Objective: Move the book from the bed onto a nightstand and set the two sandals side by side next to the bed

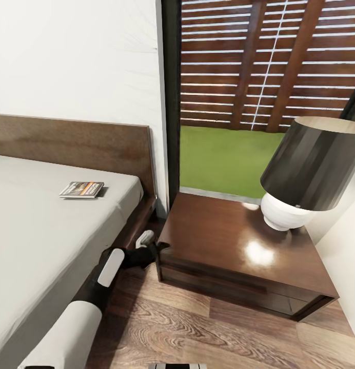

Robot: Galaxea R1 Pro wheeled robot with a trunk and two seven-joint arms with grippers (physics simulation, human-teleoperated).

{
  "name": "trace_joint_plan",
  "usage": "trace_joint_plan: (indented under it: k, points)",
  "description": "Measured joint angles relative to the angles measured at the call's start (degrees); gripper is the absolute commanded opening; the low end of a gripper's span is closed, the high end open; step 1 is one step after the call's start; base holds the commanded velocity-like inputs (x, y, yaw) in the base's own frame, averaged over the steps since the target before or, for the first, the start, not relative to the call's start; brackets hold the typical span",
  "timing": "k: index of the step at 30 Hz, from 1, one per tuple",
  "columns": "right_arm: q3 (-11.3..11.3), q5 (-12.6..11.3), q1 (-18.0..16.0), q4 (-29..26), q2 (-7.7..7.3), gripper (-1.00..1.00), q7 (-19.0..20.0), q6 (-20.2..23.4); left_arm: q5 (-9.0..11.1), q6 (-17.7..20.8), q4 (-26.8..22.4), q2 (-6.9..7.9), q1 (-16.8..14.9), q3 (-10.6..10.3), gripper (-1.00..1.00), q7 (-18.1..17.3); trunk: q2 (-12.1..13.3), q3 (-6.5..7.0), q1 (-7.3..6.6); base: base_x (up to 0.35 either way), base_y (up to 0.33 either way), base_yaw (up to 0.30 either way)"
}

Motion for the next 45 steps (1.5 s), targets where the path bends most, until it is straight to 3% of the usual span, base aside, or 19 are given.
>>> trace_joint_plan:
  k: [11,17,26,30,34,37,41,45]
  points:
    - [0.00,0.00,0.00,0.00,0.06,1.00,-0.01,0.00,4.98,0.77,0.20,0.42,-7.38,0.00,1.00,8.09,0.00,0.00,0.00,0.000,0.000,0.000]
    - [0.06,0.00,0.01,0.00,0.10,1.00,-0.02,0.00,6.40,2.61,0.41,0.62,-11.98,0.47,1.00,11.52,0.00,0.00,0.00,0.000,0.000,0.000]
    - [-0.06,0.00,-0.01,0.00,0.47,1.00,-0.02,0.00,7.48,3.63,1.88,1.88,-18.26,4.96,1.00,16.84,0.00,0.00,0.00,0.000,0.000,0.000]
    - [-0.13,0.00,-0.02,0.00,0.66,1.00,-0.01,0.00,8.78,4.21,4.61,3.95,-20.51,7.65,1.00,17.96,0.00,0.00,0.00,0.000,0.000,0.000]
    - [-0.21,0.00,0.01,-0.01,0.73,1.00,-0.02,0.00,11.65,4.74,6.47,7.05,-21.83,9.12,1.00,18.43,0.00,0.00,0.00,0.000,0.000,0.000]
    - [-0.24,0.00,0.01,-0.01,0.76,1.00,-0.02,-0.01,15.12,4.95,7.18,10.22,-22.34,9.60,1.00,18.58,0.00,0.00,0.00,0.000,0.000,0.000]
    - [-0.20,0.00,-0.01,-0.01,0.78,1.00,0.00,-0.02,21.17,5.49,7.65,14.89,-22.66,9.85,1.00,18.66,0.00,0.00,0.00,0.000,0.000,0.000]
    - [-0.22,-0.03,-0.02,-0.01,0.78,1.00,0.04,-0.04,26.31,7.48,7.69,18.53,-22.78,9.81,1.00,18.70,0.00,0.00,0.00,0.000,0.000,0.000]
